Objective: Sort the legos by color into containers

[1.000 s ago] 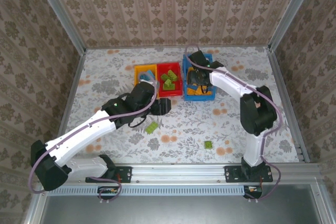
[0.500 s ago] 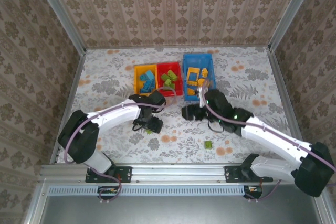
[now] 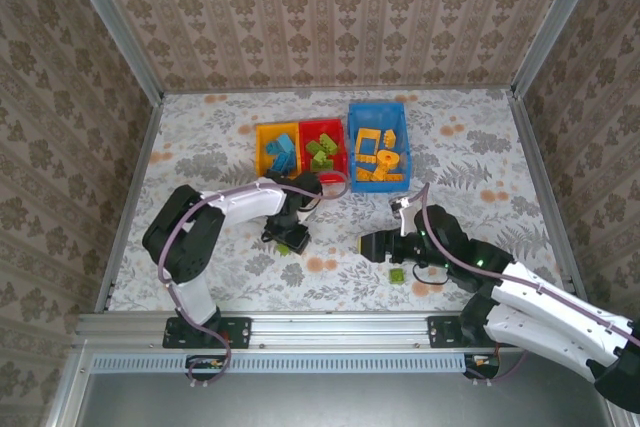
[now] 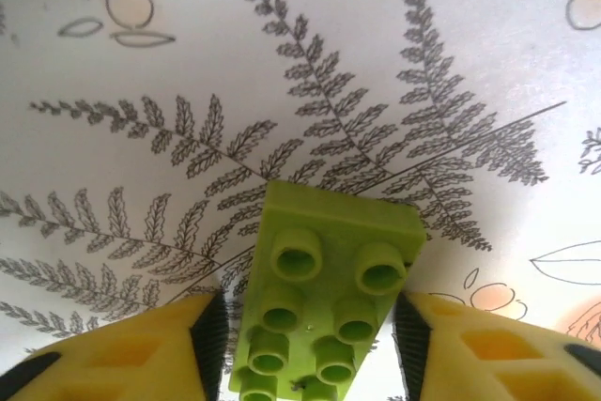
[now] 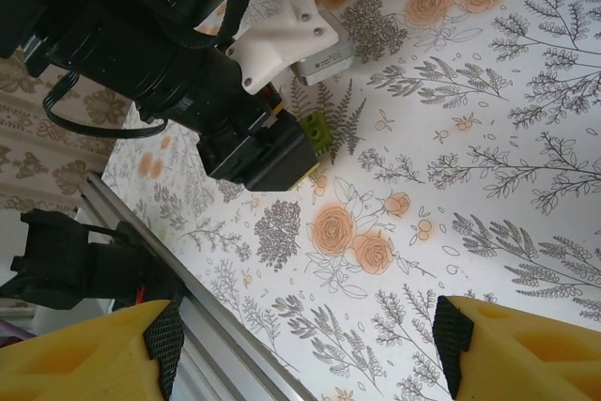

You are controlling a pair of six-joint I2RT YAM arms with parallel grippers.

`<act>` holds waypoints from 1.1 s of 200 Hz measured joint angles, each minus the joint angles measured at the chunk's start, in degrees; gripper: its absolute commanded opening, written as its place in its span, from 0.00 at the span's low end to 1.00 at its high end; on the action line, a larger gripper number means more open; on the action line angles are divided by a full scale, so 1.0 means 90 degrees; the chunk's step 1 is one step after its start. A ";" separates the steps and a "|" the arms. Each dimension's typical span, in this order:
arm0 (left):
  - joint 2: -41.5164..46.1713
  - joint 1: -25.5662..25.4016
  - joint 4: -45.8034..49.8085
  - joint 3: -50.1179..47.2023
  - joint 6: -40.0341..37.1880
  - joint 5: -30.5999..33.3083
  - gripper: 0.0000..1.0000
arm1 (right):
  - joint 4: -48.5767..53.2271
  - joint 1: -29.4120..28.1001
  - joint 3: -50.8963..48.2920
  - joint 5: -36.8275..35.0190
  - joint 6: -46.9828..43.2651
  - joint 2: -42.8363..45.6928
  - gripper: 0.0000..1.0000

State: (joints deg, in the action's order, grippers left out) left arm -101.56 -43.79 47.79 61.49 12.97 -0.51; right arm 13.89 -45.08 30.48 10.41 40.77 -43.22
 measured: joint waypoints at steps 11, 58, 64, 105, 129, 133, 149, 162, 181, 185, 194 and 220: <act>0.0005 -0.0005 -0.0041 -0.0015 0.0002 -0.0022 0.33 | -0.0005 -0.0012 -0.0007 0.0002 0.0027 -0.0015 0.73; 0.0272 -0.0119 -0.0185 -0.0146 0.0282 0.0199 0.28 | -0.0002 -0.0022 -0.0007 -0.0010 0.0070 -0.0138 0.71; 0.0376 -0.0124 -0.0214 -0.0146 0.0352 0.0223 0.28 | 0.0000 -0.0022 -0.0007 -0.0034 0.0066 -0.0126 0.71; 0.1137 0.0163 -0.0289 0.0981 0.0707 0.0143 0.32 | -0.0002 -0.0022 -0.0007 -0.0661 0.0070 0.0114 0.71; 0.0979 0.0554 -0.0624 0.2055 0.0855 -0.0148 0.32 | -0.0063 -0.0022 -0.0007 -0.1115 0.0153 0.0131 0.72; 0.0913 0.0619 -0.0675 0.2222 0.0882 -0.0202 0.32 | -0.0073 -0.0022 -0.0007 -0.1180 0.0170 0.0124 0.72; 0.0500 0.0848 -0.0920 0.2810 0.0954 -0.0391 0.32 | -0.0143 -0.0022 -0.0007 -0.1430 0.0253 0.0051 0.72; 0.0007 0.0996 -0.1066 0.3288 0.1042 -0.0561 0.31 | -0.0194 -0.0019 -0.0007 -0.1571 0.0333 -0.0049 0.72; -0.0816 0.1088 -0.1188 0.3959 0.1115 -0.0743 0.31 | -0.0202 -0.0019 -0.0007 -0.1736 0.0440 -0.0165 0.72; -0.0964 0.1095 -0.1190 0.4073 0.1132 -0.0763 0.31 | -0.0202 -0.0019 -0.0007 -0.1763 0.0457 -0.0182 0.72; -0.1324 0.1093 -0.1195 0.4352 0.1161 -0.0811 0.31 | -0.0199 -0.0019 -0.0007 -0.1809 0.0498 -0.0199 0.72; -0.2055 0.1083 -0.1141 0.4918 0.1234 -0.0860 0.31 | -0.0194 -0.0019 -0.0007 -0.1880 0.0566 -0.0199 0.72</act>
State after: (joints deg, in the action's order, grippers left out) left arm -120.05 -34.04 37.52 105.75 24.08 -8.25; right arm 12.14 -45.25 30.41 -6.50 45.87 -45.01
